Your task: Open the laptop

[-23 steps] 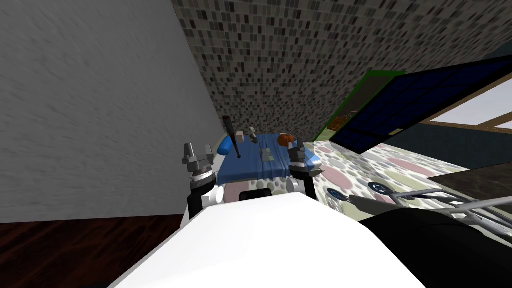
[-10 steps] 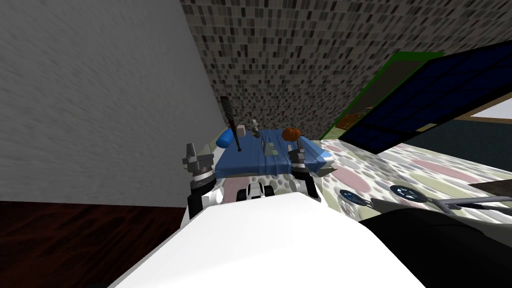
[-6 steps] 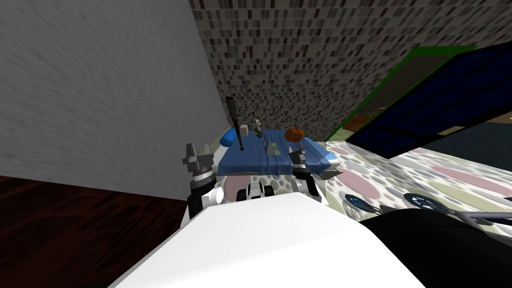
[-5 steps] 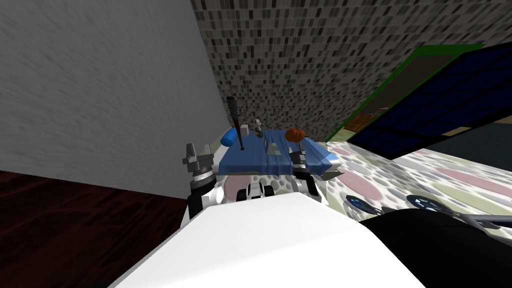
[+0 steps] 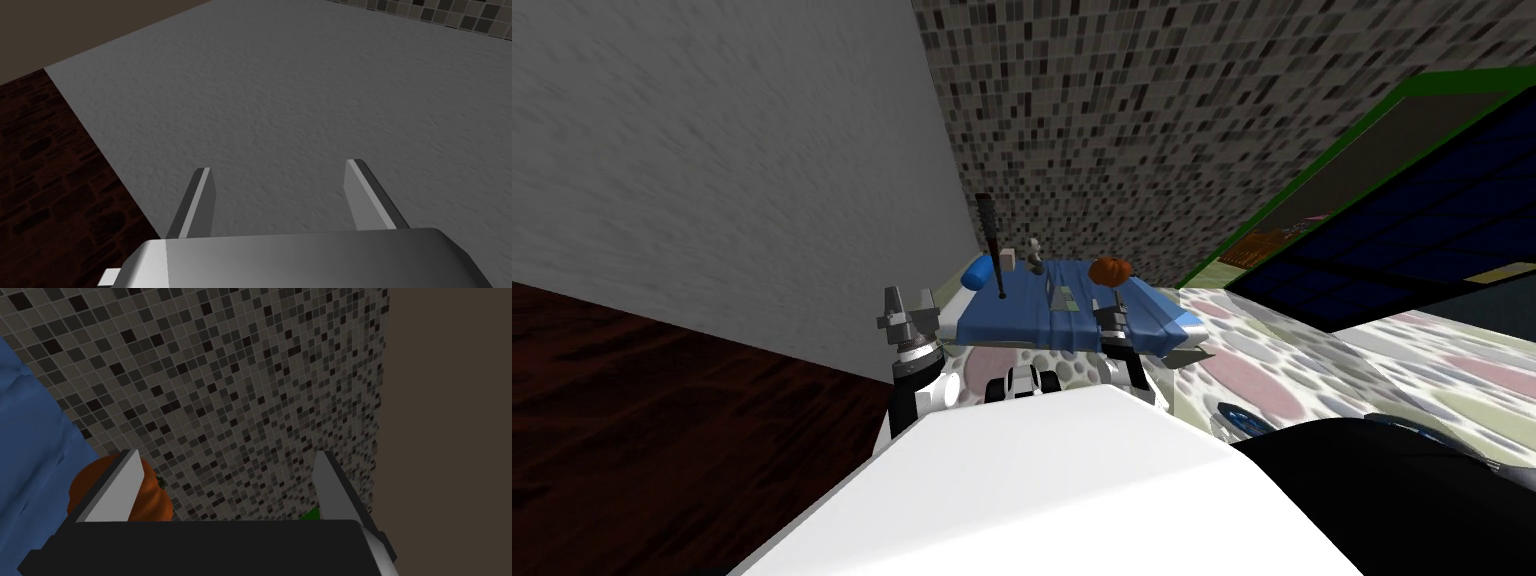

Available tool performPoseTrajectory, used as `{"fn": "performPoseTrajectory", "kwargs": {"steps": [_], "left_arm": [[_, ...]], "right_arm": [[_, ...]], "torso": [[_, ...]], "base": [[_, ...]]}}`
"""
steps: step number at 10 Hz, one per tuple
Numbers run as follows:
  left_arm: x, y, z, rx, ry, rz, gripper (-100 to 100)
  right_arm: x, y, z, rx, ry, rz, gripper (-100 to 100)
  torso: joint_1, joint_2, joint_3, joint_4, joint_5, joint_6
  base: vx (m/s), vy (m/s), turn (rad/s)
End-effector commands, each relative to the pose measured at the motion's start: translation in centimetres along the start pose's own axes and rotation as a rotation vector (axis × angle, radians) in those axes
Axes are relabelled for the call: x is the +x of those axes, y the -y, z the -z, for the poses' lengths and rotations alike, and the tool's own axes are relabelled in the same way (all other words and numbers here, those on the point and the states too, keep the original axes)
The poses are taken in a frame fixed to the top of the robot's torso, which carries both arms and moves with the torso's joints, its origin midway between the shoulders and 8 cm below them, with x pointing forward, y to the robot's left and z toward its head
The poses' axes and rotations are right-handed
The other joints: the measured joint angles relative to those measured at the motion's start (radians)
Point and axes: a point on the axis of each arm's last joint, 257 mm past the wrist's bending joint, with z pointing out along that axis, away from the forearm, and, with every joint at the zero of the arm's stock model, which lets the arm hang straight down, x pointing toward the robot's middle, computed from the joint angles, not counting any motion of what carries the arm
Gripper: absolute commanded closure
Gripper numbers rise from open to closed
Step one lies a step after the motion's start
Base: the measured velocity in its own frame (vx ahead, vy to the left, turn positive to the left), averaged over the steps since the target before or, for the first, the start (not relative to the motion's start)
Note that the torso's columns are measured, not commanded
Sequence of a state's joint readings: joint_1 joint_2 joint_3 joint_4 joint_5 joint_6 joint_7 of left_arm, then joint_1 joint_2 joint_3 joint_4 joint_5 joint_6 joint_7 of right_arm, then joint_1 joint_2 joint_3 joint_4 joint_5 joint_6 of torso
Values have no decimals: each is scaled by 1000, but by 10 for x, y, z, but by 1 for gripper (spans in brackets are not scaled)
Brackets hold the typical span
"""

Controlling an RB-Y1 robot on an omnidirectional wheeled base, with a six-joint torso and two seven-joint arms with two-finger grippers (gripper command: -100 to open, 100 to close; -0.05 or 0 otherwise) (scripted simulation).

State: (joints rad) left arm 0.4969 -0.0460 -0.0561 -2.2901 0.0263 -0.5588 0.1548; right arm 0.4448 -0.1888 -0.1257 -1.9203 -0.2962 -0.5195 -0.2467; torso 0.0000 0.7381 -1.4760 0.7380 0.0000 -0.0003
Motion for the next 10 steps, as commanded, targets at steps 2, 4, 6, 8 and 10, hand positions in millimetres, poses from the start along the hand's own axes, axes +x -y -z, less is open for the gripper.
{"fn": "performPoseTrajectory", "kwargs": {"steps": [2,4,6,8,10], "left_arm": [[0,0,0,0,0,0,0],[0,0,0,0,0,0,0],[0,0,0,0,0,0,0],[0,0,0,0,0,0,0],[0,0,0,0,0,0,0]], "right_arm": [[-28,12,5,15,49,-108,-100],[-48,21,8,20,86,-166,-100],[-64,23,8,10,115,-219,-100],[-82,29,10,3,152,-283,-100],[-88,36,15,16,167,-317,-100]], "torso": [[0,0,0,0,0,0],[0,0,0,0,0,0],[0,-1,0,0,0,1],[0,0,0,0,0,0],[0,0,0,0,0,1]], "base": [[-25,7,113],[-28,9,113],[-15,4,79],[-26,6,144],[-18,1,30]]}}
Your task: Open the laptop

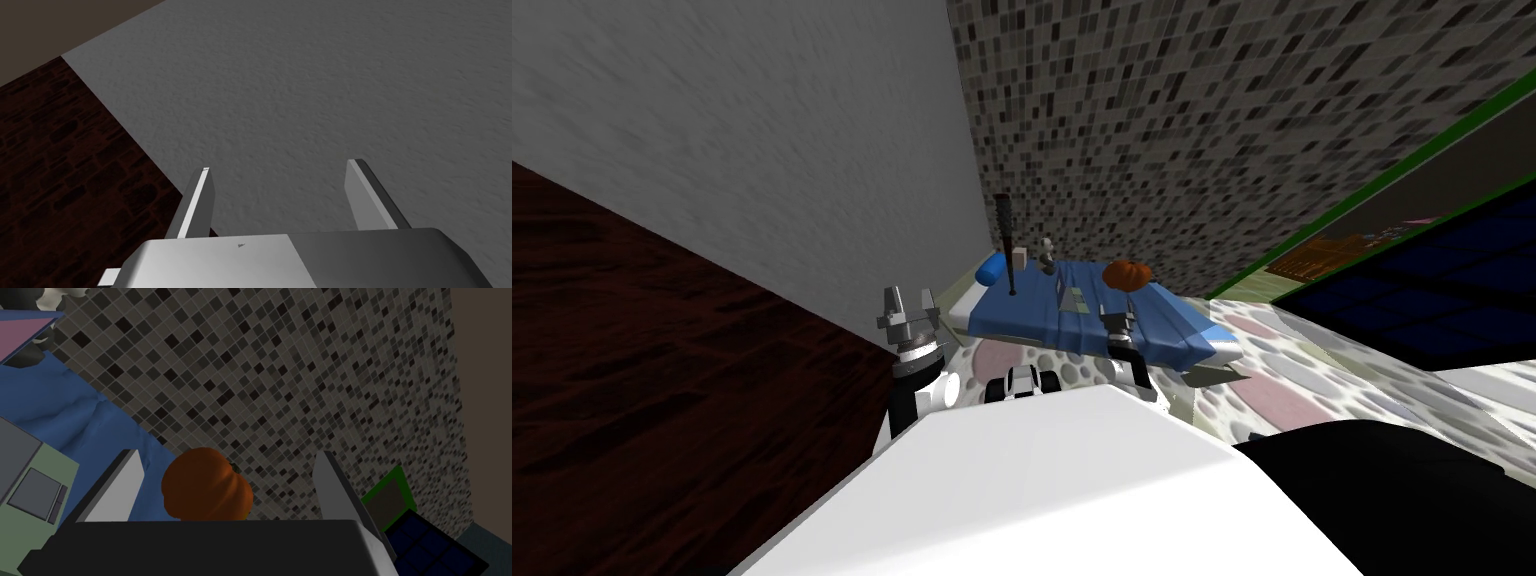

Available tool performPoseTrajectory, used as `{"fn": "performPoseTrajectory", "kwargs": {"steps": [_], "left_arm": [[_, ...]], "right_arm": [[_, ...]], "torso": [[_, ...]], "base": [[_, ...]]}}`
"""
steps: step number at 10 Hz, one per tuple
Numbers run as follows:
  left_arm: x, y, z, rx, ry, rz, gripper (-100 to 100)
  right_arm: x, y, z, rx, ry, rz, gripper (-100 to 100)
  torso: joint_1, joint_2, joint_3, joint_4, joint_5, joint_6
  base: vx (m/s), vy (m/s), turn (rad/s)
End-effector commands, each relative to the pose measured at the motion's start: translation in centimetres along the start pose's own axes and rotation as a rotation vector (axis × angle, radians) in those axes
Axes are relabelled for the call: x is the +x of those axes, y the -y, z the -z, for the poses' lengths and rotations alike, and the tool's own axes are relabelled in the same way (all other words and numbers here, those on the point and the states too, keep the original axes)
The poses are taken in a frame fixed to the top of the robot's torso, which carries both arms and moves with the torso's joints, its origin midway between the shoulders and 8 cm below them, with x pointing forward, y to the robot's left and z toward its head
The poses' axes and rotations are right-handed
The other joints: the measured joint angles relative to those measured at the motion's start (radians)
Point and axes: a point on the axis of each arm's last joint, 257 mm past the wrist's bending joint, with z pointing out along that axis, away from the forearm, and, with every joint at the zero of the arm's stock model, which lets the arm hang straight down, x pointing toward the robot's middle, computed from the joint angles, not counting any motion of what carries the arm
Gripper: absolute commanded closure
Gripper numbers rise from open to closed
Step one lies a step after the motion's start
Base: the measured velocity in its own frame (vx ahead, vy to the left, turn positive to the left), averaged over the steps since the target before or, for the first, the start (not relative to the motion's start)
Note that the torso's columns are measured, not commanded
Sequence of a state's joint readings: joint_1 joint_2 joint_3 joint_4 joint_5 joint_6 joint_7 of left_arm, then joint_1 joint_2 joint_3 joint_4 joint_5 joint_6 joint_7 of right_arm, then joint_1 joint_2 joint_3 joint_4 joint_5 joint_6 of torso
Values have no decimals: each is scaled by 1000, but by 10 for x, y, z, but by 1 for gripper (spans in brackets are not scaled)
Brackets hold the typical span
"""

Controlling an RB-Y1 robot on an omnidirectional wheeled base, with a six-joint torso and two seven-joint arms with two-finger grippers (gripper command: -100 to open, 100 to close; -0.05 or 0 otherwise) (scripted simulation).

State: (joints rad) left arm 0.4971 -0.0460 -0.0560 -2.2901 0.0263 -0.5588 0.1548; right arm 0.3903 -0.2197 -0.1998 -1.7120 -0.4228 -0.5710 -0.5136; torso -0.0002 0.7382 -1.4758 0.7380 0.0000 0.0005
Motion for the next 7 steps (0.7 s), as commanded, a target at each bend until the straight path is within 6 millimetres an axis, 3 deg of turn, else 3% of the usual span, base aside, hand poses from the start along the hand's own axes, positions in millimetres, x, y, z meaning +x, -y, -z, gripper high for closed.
{"fn": "performPoseTrajectory", "kwargs": {"steps": [1,3,5,7], "left_arm": [[0,0,0,0,0,0,0],[0,0,0,0,0,0,0],[0,0,0,0,0,0,0],[0,0,0,0,0,0,0]], "right_arm": [[-22,0,-1,-16,36,-79,-100],[-44,4,1,-24,82,-145,-100],[-51,8,4,-17,95,-183,-100],[-70,10,6,-32,136,-253,-100]], "torso": [[0,-1,0,0,0,0],[0,0,0,0,0,0],[0,0,0,0,0,0],[1,-1,0,0,0,-1]], "base": [[-25,7,177],[-27,4,128],[-19,0,44],[-23,4,142]]}}
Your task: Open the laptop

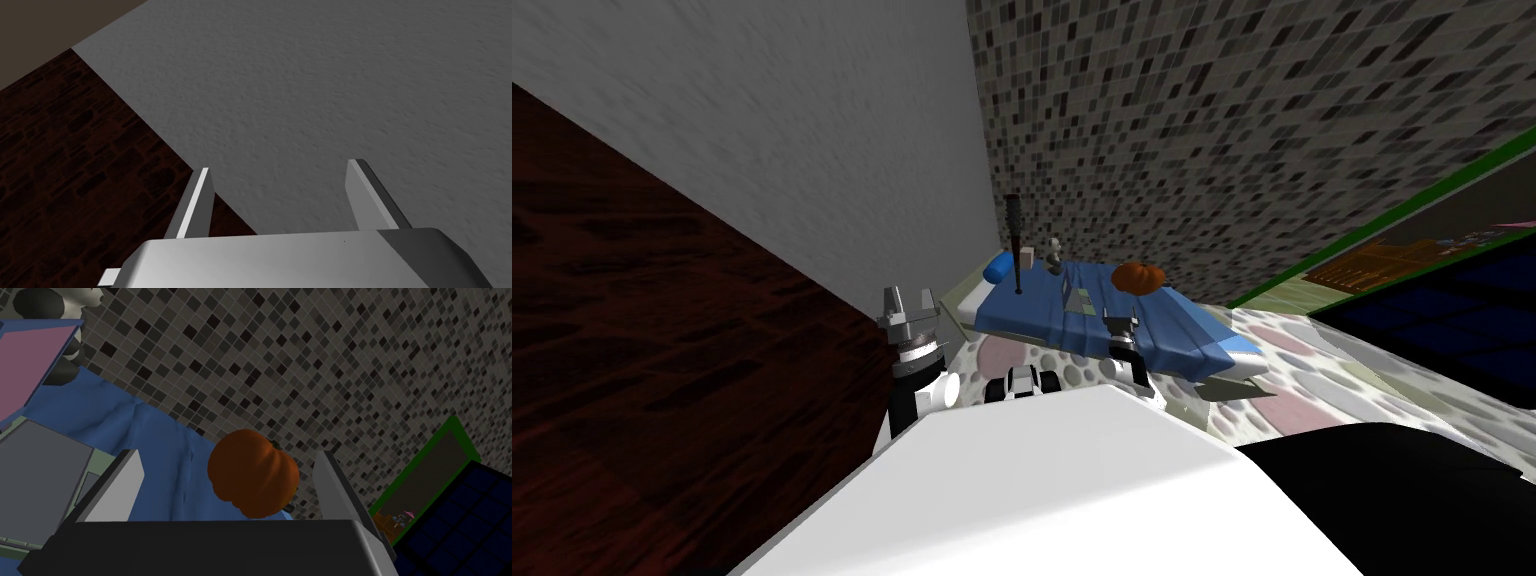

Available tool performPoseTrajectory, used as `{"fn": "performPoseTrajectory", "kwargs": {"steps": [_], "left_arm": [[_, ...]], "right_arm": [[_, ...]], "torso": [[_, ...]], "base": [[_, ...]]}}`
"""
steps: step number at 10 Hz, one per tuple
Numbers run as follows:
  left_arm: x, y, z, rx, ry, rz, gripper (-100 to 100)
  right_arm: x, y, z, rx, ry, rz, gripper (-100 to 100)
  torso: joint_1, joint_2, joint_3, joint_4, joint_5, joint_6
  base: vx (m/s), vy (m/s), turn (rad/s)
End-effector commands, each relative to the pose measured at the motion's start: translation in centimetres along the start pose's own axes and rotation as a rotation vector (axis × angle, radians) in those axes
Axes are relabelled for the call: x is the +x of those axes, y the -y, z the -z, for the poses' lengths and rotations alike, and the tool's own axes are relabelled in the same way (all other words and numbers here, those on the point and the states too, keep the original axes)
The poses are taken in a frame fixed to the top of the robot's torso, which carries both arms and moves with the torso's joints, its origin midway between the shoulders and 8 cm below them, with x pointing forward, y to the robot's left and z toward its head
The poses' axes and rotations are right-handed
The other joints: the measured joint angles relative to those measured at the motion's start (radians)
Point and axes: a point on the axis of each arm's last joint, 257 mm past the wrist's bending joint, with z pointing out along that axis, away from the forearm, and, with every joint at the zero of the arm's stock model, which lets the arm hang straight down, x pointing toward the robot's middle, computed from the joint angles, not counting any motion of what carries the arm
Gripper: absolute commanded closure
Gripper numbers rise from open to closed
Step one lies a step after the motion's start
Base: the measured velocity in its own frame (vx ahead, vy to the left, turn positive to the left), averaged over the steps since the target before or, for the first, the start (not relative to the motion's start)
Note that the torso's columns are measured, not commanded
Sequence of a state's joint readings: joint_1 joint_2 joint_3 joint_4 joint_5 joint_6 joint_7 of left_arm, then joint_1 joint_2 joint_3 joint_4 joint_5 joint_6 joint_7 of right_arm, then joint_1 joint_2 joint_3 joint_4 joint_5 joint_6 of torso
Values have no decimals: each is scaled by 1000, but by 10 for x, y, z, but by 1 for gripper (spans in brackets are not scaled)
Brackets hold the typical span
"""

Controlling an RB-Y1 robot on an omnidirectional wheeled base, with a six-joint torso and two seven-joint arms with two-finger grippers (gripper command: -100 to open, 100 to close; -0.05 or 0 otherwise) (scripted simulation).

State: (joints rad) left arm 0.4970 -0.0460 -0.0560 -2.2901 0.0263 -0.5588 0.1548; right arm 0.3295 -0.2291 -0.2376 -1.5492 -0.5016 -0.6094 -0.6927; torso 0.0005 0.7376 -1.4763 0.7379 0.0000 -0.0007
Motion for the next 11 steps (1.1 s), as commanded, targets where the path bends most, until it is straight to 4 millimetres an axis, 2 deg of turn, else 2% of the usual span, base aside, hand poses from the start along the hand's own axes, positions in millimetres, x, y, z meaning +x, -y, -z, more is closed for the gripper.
{"fn": "performPoseTrajectory", "kwargs": {"steps": [1,2,4,5,8,9,10,11], "left_arm": [[0,0,0,0,0,0,0],[0,0,0,0,0,0,0],[0,0,0,0,0,0,0],[0,0,0,0,0,0,0],[0,0,0,0,0,0,0],[0,0,0,0,0,0,0],[0,0,0,0,0,0,0],[0,0,0,0,0,0,0]], "right_arm": [[-15,-1,2,-5,26,-56,-100],[-29,-4,0,-27,53,-110,-100],[-34,-2,2,-23,65,-137,-100],[-47,-4,0,-47,90,-193,-100],[-68,-2,3,-66,134,-285,-100],[-68,-2,3,-67,134,-299,-100],[-81,0,2,-89,162,-350,-100],[-83,0,3,-90,165,-379,-100]], "torso": [[-1,0,0,0,0,1],[-1,0,0,0,0,1],[-1,1,0,0,0,1],[0,0,0,0,0,1],[-1,1,0,0,0,0],[-1,0,0,0,0,1],[-1,0,0,0,0,1],[0,0,0,0,0,0]], "base": [[-9,-2,-17],[-21,0,153],[-16,-2,49],[-26,6,123],[-26,-4,129],[-9,-1,0],[-17,0,187],[-19,-6,85]]}}
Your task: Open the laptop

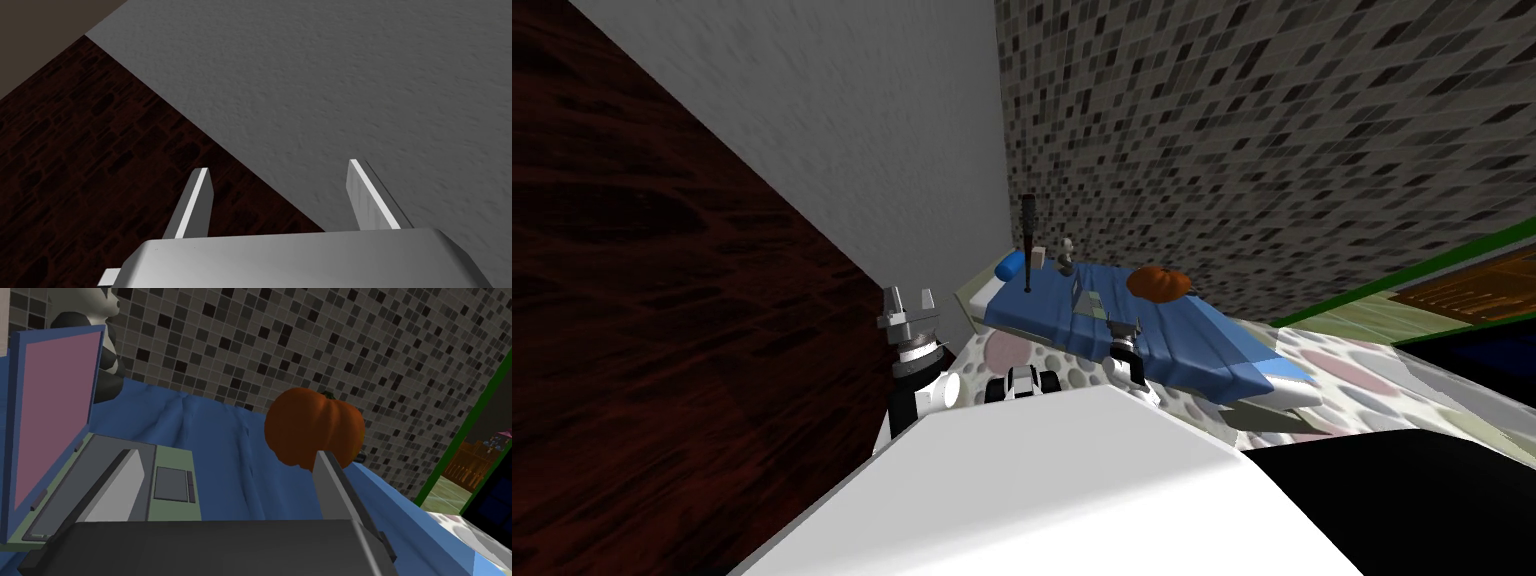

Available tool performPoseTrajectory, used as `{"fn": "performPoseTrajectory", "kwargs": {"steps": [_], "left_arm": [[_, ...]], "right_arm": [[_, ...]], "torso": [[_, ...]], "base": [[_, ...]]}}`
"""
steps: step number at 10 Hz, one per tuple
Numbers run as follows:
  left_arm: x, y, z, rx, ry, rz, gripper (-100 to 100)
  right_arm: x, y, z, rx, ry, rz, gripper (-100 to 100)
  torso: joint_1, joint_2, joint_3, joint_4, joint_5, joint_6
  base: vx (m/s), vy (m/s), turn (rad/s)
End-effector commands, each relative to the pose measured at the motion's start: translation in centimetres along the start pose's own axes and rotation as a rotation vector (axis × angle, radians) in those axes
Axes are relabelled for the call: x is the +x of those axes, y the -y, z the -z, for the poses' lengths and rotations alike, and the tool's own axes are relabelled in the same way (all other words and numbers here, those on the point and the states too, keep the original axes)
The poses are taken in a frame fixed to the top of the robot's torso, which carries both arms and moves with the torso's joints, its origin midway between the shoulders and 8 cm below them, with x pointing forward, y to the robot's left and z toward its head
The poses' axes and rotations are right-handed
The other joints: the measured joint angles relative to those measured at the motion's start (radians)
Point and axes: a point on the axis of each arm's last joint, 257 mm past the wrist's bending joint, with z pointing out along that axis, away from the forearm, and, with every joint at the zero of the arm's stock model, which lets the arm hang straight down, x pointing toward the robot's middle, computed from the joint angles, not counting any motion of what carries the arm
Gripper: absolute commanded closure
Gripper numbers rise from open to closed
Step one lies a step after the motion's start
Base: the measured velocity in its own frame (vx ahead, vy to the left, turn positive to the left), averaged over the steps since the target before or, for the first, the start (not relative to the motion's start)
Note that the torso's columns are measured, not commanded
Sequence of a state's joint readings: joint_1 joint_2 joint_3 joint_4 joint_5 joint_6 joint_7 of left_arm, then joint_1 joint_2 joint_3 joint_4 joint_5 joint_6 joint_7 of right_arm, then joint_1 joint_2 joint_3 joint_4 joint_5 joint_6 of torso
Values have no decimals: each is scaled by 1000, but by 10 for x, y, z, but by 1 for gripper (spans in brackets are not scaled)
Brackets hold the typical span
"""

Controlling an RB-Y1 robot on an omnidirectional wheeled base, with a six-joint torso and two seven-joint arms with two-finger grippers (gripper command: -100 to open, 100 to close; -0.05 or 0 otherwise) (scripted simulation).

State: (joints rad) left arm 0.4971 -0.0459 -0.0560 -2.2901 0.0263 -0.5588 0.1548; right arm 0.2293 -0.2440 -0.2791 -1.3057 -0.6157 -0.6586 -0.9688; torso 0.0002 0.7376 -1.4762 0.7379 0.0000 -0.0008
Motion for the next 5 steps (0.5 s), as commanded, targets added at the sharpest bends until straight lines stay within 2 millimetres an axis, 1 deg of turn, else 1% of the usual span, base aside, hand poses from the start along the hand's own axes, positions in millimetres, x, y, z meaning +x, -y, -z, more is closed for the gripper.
{"fn": "performPoseTrajectory", "kwargs": {"steps": [1,2,3,4,5], "left_arm": [[0,0,0,0,0,0,0],[0,0,0,0,0,0,0],[0,0,0,0,0,0,0],[0,0,0,0,0,0,0],[0,0,0,0,0,0,0]], "right_arm": [[-14,-2,-4,-33,30,-108,-100],[-20,-3,-2,-33,43,-130,-100],[-20,-3,-2,-33,43,-143,-100],[-30,-2,-5,-54,64,-199,-100],[-32,-3,-4,-55,68,-223,-100]], "torso": [[0,1,0,0,0,1],[0,1,1,0,0,0],[-1,1,1,0,0,1],[0,0,0,0,0,1],[0,0,0,0,0,0]], "base": [[-31,-7,129],[-28,-8,86],[-11,-5,-7],[-19,-5,161],[-19,-9,93]]}}
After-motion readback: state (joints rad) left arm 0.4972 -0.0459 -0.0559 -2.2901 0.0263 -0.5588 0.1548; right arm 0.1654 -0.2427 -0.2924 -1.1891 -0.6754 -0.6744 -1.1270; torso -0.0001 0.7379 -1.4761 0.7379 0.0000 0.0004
